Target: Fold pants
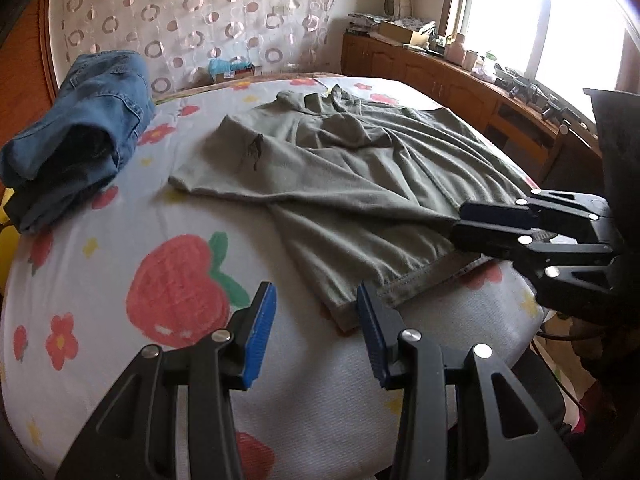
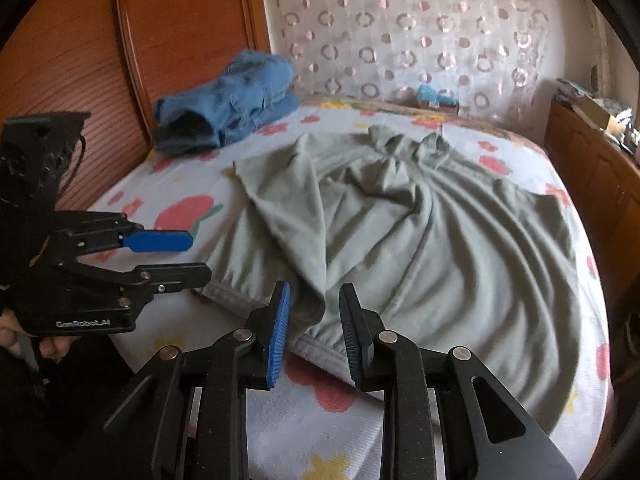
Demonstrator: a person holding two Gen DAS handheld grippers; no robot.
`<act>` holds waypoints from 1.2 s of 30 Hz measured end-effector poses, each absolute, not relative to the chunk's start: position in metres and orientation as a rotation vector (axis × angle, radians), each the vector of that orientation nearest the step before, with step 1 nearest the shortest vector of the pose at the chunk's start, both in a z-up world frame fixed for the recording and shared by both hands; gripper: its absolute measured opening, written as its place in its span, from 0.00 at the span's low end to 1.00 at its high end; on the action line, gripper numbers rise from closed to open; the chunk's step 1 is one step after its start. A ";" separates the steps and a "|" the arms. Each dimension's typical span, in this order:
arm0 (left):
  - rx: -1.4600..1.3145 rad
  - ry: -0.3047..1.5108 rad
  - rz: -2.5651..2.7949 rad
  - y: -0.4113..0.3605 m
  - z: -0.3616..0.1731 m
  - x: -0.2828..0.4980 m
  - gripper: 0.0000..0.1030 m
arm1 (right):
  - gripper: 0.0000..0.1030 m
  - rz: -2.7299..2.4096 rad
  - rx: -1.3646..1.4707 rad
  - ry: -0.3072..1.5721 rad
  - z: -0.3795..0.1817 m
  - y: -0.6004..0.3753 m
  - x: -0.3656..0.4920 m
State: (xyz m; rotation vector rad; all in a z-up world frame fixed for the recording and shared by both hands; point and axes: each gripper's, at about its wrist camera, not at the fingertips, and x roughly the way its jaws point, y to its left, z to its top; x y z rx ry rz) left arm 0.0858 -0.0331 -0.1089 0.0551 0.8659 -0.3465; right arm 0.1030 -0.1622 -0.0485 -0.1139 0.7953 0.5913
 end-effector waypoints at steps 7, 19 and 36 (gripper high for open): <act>0.019 0.864 -0.363 -0.028 -0.111 0.086 0.39 | 0.17 0.602 -0.123 0.830 -0.056 -0.156 0.110; -0.035 0.775 -0.332 -0.015 -0.087 0.079 0.39 | 0.00 0.562 -0.139 0.660 -0.019 -0.160 0.102; -0.023 0.704 -0.391 -0.040 -0.055 0.084 0.39 | 0.00 0.460 -0.143 0.534 0.032 -0.216 0.081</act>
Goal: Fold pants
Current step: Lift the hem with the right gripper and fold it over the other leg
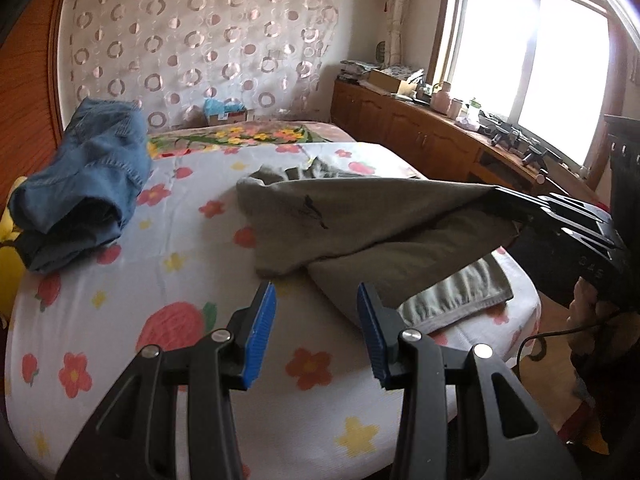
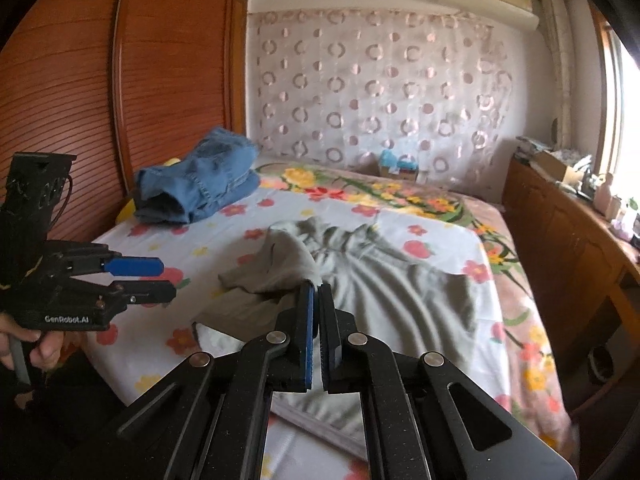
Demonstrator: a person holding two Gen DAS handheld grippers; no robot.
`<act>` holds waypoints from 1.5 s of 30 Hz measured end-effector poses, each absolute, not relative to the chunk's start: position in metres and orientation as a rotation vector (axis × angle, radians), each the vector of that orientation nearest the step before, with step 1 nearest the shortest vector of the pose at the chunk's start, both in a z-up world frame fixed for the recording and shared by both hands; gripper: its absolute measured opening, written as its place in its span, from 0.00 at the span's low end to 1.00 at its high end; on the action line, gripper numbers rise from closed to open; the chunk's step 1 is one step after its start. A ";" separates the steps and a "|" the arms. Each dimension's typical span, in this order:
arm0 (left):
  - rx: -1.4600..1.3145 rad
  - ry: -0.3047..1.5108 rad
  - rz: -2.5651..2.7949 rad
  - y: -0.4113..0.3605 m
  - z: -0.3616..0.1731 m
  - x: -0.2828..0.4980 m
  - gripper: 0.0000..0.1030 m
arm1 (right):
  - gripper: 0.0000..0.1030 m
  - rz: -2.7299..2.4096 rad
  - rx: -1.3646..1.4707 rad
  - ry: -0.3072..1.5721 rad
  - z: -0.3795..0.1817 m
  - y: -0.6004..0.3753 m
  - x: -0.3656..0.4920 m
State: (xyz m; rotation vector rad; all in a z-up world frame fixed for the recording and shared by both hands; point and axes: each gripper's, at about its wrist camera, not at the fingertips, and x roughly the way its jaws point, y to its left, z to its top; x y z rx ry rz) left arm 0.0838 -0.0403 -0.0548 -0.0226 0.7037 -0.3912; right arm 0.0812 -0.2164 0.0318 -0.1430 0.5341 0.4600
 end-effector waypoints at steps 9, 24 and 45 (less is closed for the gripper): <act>0.013 0.701 -0.435 -0.067 -0.047 0.089 0.39 | 0.00 0.393 -0.126 0.539 0.029 -0.257 0.068; 0.063 0.739 -0.471 -0.107 -0.058 0.100 0.39 | 0.00 0.338 -0.072 0.610 -0.005 -0.297 0.060; 0.068 0.771 -0.458 -0.110 -0.078 0.103 0.39 | 0.00 0.294 -0.040 0.730 -0.046 -0.314 0.065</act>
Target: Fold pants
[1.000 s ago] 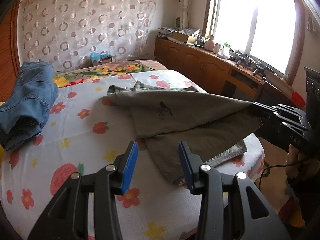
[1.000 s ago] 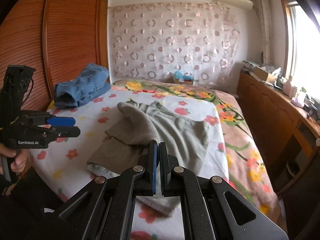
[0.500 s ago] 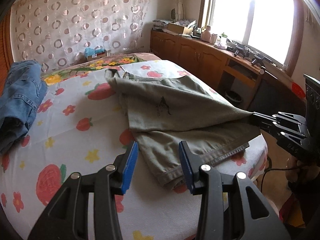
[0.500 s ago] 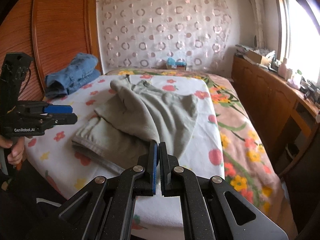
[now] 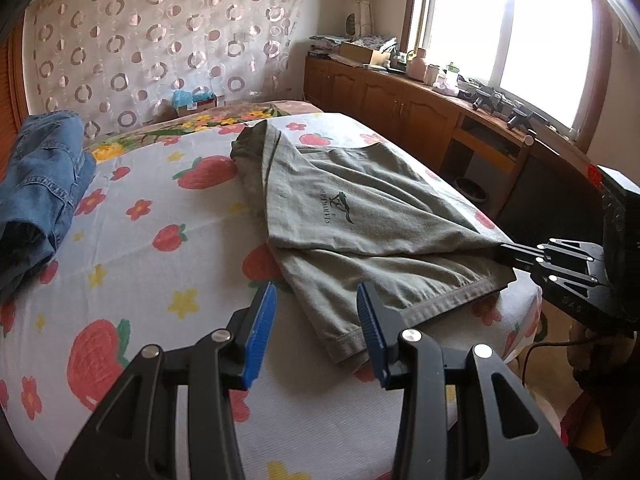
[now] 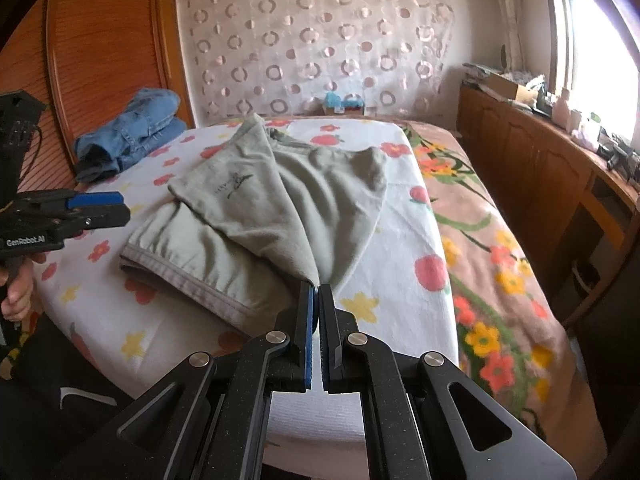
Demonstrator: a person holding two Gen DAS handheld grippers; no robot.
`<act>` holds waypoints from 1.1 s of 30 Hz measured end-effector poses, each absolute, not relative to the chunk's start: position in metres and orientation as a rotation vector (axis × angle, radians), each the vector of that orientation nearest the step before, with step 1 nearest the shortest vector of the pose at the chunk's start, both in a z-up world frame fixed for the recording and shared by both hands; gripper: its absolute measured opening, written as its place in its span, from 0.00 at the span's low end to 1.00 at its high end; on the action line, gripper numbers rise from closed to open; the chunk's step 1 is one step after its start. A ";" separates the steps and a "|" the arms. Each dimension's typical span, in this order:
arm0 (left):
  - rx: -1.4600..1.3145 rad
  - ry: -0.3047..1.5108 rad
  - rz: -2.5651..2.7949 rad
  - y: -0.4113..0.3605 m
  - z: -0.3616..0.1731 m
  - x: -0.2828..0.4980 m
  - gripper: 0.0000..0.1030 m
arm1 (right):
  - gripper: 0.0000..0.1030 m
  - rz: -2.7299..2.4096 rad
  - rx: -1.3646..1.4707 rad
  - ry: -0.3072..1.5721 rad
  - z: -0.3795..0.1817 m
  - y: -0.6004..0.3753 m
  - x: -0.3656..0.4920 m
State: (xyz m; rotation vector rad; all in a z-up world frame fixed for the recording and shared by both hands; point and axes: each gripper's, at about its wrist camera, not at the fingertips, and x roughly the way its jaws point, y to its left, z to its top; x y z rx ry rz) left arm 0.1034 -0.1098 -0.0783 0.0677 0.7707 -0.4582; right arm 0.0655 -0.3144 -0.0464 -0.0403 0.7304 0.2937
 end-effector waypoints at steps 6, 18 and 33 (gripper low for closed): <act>0.059 0.771 -0.450 -0.106 -0.079 0.103 0.39 | 0.00 0.284 -0.044 0.740 -0.050 -0.313 0.068; 0.064 0.744 -0.441 -0.096 -0.073 0.106 0.39 | 0.32 0.299 -0.026 0.672 -0.024 -0.310 0.071; 0.084 0.702 -0.397 -0.060 -0.051 0.139 0.39 | 0.32 0.456 -0.061 0.714 -0.012 -0.234 0.135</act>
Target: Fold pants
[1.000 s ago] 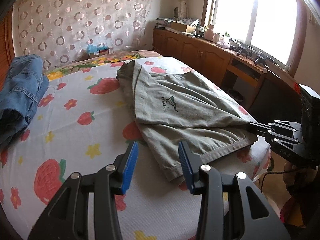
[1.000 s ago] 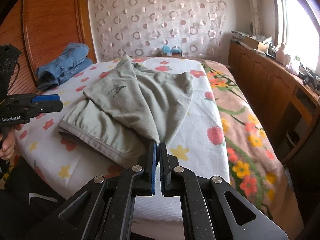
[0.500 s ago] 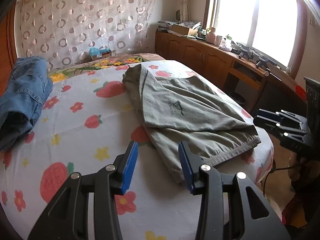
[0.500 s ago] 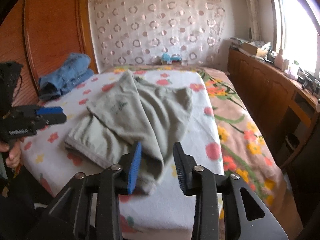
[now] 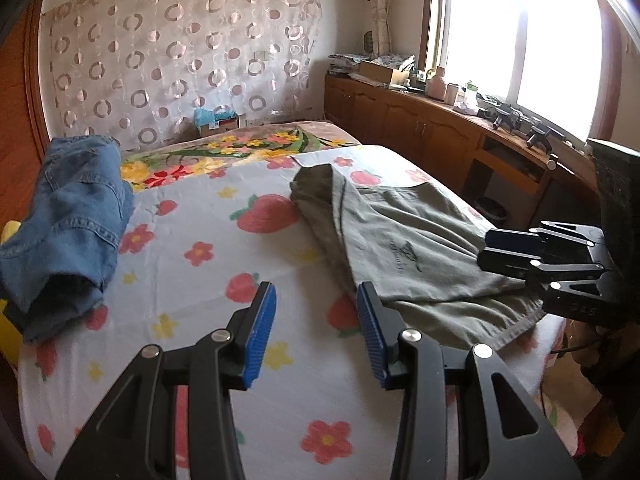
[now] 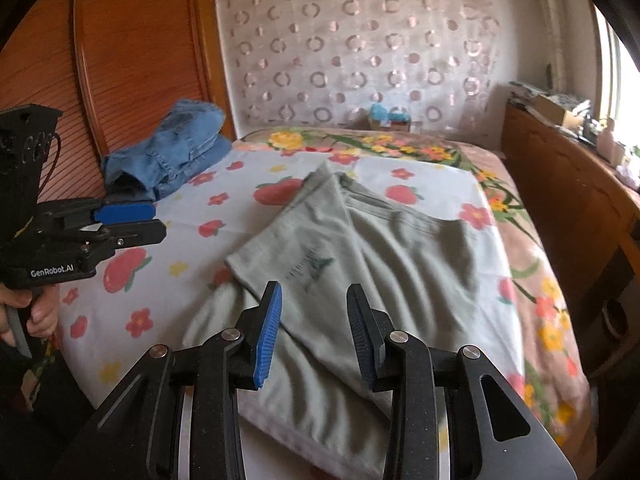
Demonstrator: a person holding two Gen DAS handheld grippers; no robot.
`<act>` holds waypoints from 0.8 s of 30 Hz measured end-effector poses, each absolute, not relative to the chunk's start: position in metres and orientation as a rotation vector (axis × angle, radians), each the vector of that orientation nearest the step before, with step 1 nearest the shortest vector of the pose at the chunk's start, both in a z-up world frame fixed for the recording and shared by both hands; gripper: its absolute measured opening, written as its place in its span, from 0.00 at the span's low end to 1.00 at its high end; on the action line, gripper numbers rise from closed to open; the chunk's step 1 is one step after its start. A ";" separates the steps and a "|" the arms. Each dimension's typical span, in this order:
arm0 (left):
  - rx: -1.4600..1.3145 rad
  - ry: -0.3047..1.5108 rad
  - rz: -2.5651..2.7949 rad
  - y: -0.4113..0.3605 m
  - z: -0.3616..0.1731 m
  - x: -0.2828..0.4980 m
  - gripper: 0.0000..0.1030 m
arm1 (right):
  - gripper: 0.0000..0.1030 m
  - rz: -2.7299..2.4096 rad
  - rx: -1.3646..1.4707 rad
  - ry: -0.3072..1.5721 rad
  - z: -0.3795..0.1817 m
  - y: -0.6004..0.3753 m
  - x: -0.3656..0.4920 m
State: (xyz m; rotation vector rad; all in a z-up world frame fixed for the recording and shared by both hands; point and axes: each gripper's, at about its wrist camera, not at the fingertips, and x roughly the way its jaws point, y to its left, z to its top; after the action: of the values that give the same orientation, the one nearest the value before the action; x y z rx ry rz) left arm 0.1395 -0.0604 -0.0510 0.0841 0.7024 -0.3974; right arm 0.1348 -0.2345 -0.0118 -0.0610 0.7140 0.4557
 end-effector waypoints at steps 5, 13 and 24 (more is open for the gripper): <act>0.092 0.719 -0.406 -0.050 -0.059 0.154 0.39 | 0.32 0.493 -0.073 0.754 -0.016 -0.211 0.157; 0.082 0.763 -0.412 -0.043 -0.081 0.168 0.39 | 0.32 0.561 -0.132 0.836 -0.029 -0.177 0.180; 0.052 0.769 -0.409 -0.026 -0.086 0.167 0.39 | 0.32 0.616 -0.188 0.902 -0.043 -0.150 0.191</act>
State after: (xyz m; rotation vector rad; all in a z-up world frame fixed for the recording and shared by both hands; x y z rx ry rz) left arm 0.1670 -0.0258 -0.0862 0.0516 0.7695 -0.4086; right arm 0.1915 -0.1505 -0.0429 -0.1884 0.9018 0.6156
